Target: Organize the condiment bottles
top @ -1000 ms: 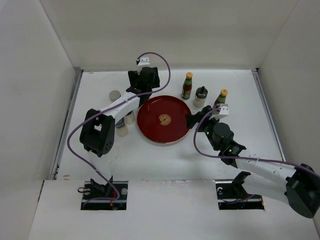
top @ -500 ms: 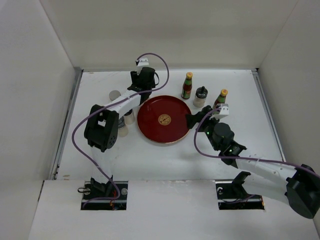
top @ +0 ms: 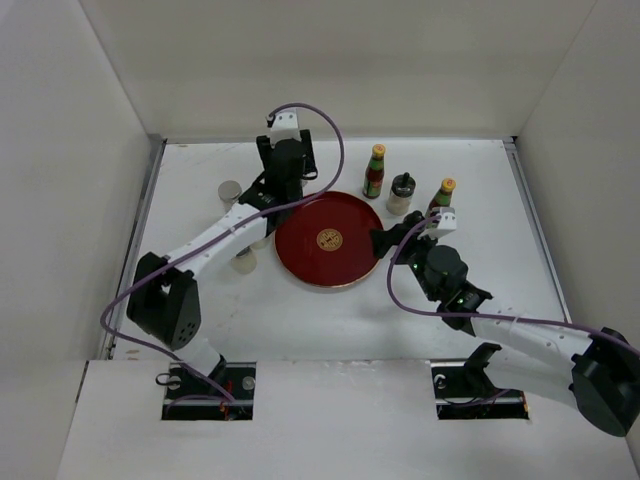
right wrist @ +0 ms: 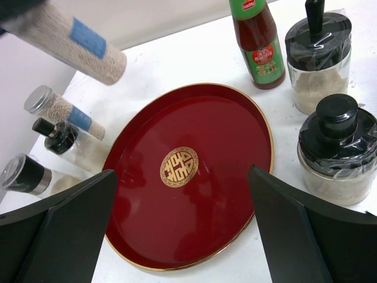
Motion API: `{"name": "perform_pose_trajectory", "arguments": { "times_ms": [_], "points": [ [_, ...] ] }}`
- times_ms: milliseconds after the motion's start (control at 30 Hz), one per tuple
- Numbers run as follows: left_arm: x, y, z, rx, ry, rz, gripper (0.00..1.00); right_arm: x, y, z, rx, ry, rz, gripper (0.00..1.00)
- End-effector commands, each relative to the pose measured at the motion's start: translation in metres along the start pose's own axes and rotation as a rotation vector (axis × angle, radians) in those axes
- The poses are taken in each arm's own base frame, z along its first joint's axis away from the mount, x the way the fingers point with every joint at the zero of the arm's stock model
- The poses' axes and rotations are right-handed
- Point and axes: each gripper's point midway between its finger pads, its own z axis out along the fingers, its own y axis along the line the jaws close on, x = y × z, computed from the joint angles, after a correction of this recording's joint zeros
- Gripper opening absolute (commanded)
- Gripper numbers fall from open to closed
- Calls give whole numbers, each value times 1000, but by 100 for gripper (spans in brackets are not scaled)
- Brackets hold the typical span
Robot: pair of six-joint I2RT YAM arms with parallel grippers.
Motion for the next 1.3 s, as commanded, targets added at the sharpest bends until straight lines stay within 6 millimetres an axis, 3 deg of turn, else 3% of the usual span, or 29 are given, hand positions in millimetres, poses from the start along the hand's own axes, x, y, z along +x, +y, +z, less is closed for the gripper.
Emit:
{"name": "perform_pose_trajectory", "arguments": {
  "times_ms": [0,167,500,567,700,767,900,1067,1167,1267],
  "points": [
    [-27,-21,-19,73,-93,-84,36,-19,7,0,-26,-57,39,99],
    [13,-44,-12,118,-24,-60,36,-19,7,1,-22,-57,34,99],
    [53,-58,15,135,23,-41,38,-18,7,0,-26,-52,36,99],
    [62,-56,17,125,36,-32,45,-20,7,0,-26,-58,35,100],
    [77,-51,16,114,60,-16,70,-17,8,1,-31,-44,36,100],
    [81,-49,16,110,71,-14,78,-19,8,0,-31,-54,38,100],
    [66,-47,2,122,41,-34,93,-17,8,0,-34,-44,39,100],
    [26,-34,-28,131,-26,-81,95,-17,7,0,-32,-44,45,100],
    [12,-9,-47,103,-53,-120,94,-19,9,-2,-39,-51,46,100],
    [11,31,-61,29,-38,-163,92,-18,8,0,-39,-45,51,100]
  ]
}}
